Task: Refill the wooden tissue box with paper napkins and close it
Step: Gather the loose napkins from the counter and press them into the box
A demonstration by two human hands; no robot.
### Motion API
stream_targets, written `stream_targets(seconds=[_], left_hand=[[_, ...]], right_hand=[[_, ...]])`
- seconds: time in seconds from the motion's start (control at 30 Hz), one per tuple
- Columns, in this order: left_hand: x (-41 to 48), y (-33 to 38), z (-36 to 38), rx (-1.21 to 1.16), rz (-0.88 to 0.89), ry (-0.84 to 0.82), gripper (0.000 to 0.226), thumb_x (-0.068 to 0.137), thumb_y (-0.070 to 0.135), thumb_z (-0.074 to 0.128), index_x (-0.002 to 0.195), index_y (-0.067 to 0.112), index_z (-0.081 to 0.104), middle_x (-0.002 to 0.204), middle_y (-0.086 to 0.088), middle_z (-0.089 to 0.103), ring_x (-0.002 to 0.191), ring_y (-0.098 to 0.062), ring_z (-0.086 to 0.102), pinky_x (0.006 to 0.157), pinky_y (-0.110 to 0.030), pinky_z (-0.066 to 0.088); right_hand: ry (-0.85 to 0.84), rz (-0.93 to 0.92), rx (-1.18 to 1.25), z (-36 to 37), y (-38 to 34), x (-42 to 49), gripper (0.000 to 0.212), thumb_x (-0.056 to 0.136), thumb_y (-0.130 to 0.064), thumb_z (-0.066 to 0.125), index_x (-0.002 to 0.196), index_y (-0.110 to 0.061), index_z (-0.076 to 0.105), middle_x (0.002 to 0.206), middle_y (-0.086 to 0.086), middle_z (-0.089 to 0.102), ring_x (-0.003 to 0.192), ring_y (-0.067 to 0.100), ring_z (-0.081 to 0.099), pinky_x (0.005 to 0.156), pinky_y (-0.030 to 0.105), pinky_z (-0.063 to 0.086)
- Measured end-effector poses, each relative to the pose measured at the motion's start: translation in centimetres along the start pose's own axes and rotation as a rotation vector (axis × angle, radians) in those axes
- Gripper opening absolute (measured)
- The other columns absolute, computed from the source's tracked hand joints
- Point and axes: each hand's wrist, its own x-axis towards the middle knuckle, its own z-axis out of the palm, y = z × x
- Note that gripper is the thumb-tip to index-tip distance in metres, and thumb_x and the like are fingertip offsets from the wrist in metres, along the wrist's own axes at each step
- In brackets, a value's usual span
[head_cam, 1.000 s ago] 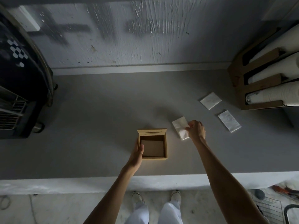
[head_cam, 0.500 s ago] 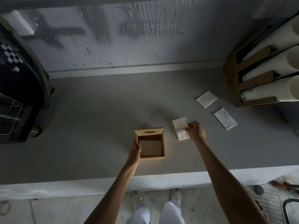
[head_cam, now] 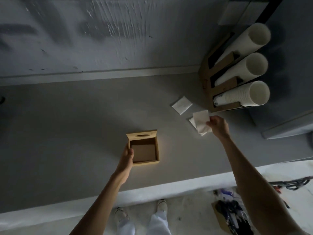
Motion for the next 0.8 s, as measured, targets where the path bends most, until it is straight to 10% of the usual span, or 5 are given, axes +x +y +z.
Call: stream_targets(seconds=[0.23,0.8], left_hand=[[0.8,-1.4,-0.1,0.018,0.049,0.020,0.053,0.101,0.035,0.032,0.151,0.023,0.019,0.158,0.004,0.024,0.145,-0.014,0.020,0.119,-0.035,0.015],[0.9,-1.7,-0.1,-0.023,0.060,0.044,0.067,0.089,0.051,0.039,0.149,0.024,0.027,0.154,0.000,0.033,0.143,-0.018,0.028,0.120,-0.043,0.018]], right_hand=[[-0.267,-0.043,-0.257,1.1,2.8,6.3,0.015,0.078,-0.010,0.070,0.088,0.001,0.070,0.089,0.024,0.069,0.083,0.033,0.065,0.075,0.041,0.050],[-0.270,-0.006,-0.450,3.3,2.5,6.3,0.036,0.075,-0.037,0.075,0.104,-0.017,0.066,0.105,0.014,0.070,0.102,0.034,0.065,0.074,0.033,0.046]])
